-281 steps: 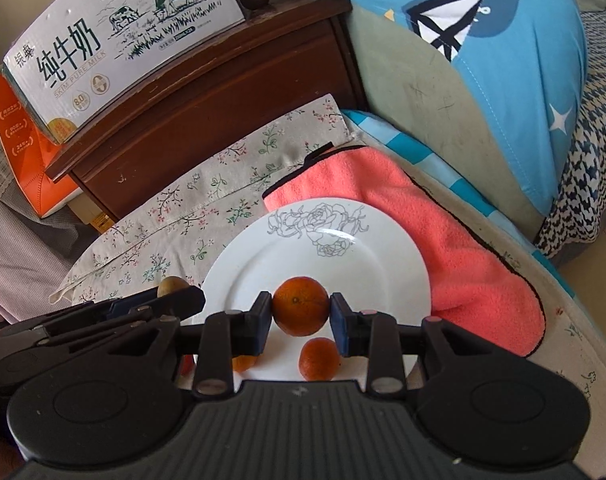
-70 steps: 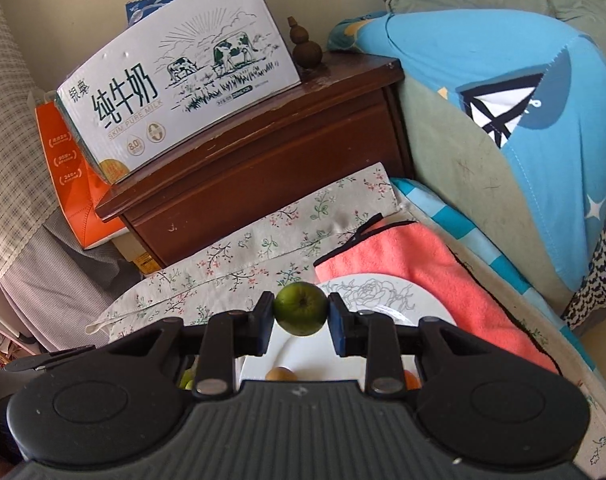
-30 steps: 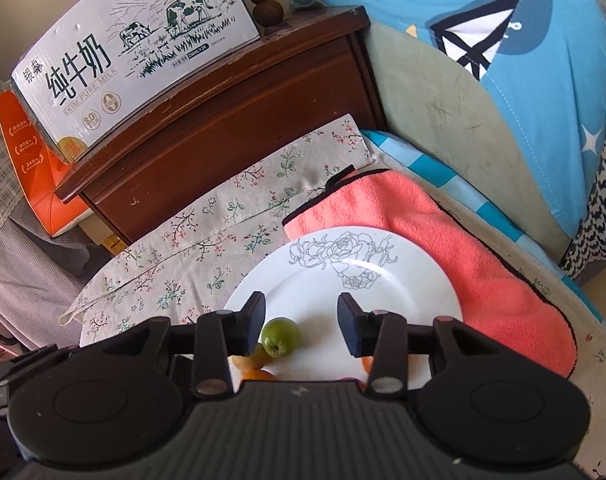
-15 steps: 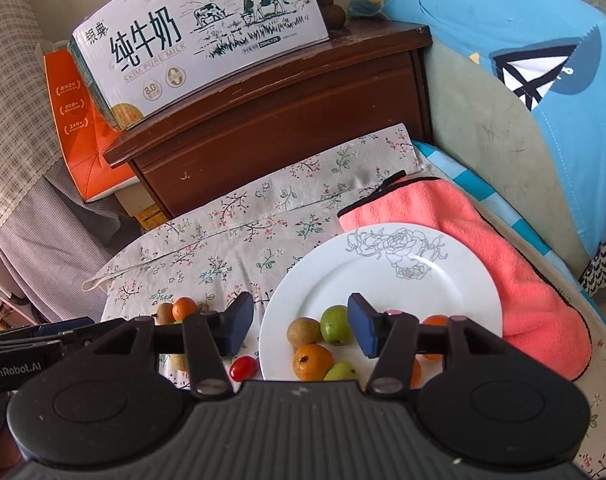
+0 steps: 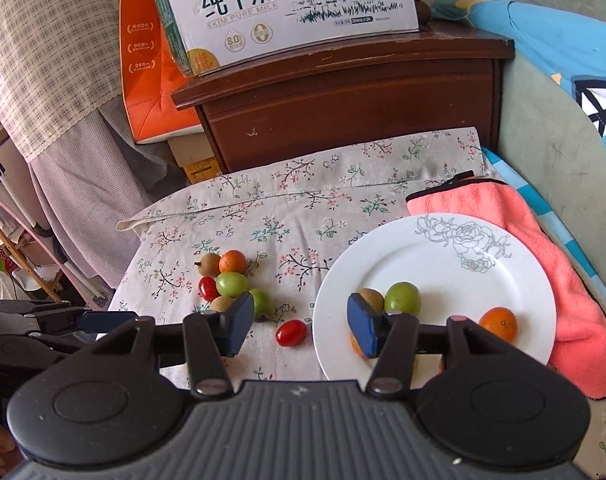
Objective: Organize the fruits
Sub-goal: 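Move both tools back over the fruit pile toward an orange and a red tomato, then grasp a red cherry tomato with the right gripper while the left grasps an orange, then carry the tomato and orange onto the white plate and open both grippers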
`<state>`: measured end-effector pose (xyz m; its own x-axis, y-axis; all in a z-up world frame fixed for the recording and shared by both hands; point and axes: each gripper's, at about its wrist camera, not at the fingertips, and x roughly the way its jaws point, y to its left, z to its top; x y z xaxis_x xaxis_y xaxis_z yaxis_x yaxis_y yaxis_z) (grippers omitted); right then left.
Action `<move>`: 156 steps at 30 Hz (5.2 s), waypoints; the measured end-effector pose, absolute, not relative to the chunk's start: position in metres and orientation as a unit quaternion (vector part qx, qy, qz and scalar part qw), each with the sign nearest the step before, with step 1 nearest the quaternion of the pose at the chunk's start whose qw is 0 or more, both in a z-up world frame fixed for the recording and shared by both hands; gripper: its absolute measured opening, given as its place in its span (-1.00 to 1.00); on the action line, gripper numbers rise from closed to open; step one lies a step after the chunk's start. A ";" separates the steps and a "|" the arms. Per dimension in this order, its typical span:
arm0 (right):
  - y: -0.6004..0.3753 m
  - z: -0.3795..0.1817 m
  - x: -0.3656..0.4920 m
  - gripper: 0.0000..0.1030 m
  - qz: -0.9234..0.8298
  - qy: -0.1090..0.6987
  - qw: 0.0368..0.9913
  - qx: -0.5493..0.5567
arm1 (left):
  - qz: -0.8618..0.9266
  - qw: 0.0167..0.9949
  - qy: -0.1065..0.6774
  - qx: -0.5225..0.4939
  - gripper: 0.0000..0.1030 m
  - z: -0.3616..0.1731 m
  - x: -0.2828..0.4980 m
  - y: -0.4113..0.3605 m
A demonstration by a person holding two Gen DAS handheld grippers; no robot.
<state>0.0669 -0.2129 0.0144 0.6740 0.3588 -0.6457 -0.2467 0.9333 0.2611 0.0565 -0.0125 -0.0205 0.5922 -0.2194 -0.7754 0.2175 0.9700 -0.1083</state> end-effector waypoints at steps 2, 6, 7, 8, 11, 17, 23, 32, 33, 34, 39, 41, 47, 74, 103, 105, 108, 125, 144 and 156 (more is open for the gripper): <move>-0.209 0.011 0.067 0.03 0.173 0.372 0.910 0.067 | -0.122 0.890 0.440 0.008 0.38 -0.027 0.057 -0.015; -0.202 0.004 0.069 0.02 0.186 0.381 0.904 0.056 | -0.122 0.888 0.443 0.014 0.38 -0.036 0.058 -0.018; -0.201 0.003 0.069 0.02 0.188 0.383 0.903 0.054 | -0.123 0.888 0.443 0.014 0.38 -0.037 0.058 -0.019; -0.200 0.002 0.069 0.02 0.190 0.384 0.902 0.053 | -0.123 0.888 0.443 0.014 0.38 -0.039 0.058 -0.019; -0.197 0.001 0.071 0.02 0.195 0.385 0.901 0.051 | -0.123 0.887 0.445 0.013 0.37 -0.041 0.059 -0.020; -0.192 -0.003 0.074 0.01 0.195 0.392 0.898 0.043 | -0.116 0.890 0.440 0.013 0.36 -0.049 0.060 -0.023; -0.187 -0.010 0.077 -0.05 0.194 0.397 0.897 0.030 | -0.112 0.891 0.439 0.004 0.13 -0.057 0.061 -0.020; -0.169 -0.021 0.085 -0.14 0.201 0.397 0.895 -0.013 | -0.115 0.892 0.437 0.000 -0.34 -0.054 0.056 -0.014; -0.167 -0.022 0.086 -0.15 0.202 0.397 0.895 -0.019 | -0.112 0.893 0.435 0.001 -0.35 -0.053 0.055 -0.013; -0.165 -0.023 0.087 -0.16 0.204 0.398 0.894 -0.023 | -0.109 0.895 0.433 0.002 -0.35 -0.052 0.055 -0.012; -0.157 -0.031 0.093 -0.19 0.203 0.400 0.893 -0.045 | -0.106 0.896 0.431 -0.003 -0.35 -0.048 0.053 -0.006; -0.155 -0.034 0.095 -0.19 0.202 0.401 0.892 -0.049 | -0.105 0.897 0.429 -0.001 -0.35 -0.047 0.052 -0.005; -0.149 -0.042 0.101 -0.21 0.206 0.414 0.885 -0.058 | -0.101 0.898 0.427 -0.001 -0.34 -0.045 0.051 -0.002; -0.149 -0.044 0.099 -0.63 0.187 0.413 0.890 -0.050 | -0.115 0.895 0.430 -0.021 -0.47 -0.054 0.053 -0.003; -0.190 0.010 0.084 -0.63 0.187 0.355 0.916 0.025 | -0.109 0.907 0.406 -0.031 -0.52 -0.042 0.057 -0.004; -0.191 0.011 0.084 -0.63 0.186 0.355 0.916 0.028 | -0.107 0.903 0.415 -0.028 -0.43 -0.046 0.060 -0.006; -0.194 0.013 0.084 -0.63 0.184 0.355 0.916 0.037 | -0.091 0.906 0.412 -0.020 -0.12 -0.050 0.062 -0.008; -0.251 0.043 0.083 -0.63 0.154 0.326 0.925 0.119 | -0.107 0.923 0.368 -0.031 -0.46 -0.022 0.061 -0.029; -0.331 0.015 0.098 -0.63 0.068 0.364 0.901 0.226 | -0.238 0.909 0.342 -0.028 -0.46 -0.002 0.088 -0.115; -0.337 -0.015 0.110 -0.62 0.038 0.406 0.876 0.256 | -0.283 0.894 0.347 0.014 -0.46 -0.021 0.087 -0.153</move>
<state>0.1098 -0.3370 -0.0145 0.6668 0.2744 -0.6929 0.1413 0.8664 0.4790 0.0868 -0.1529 -0.0210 0.5990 -0.4965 -0.6283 0.5164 0.8391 -0.1708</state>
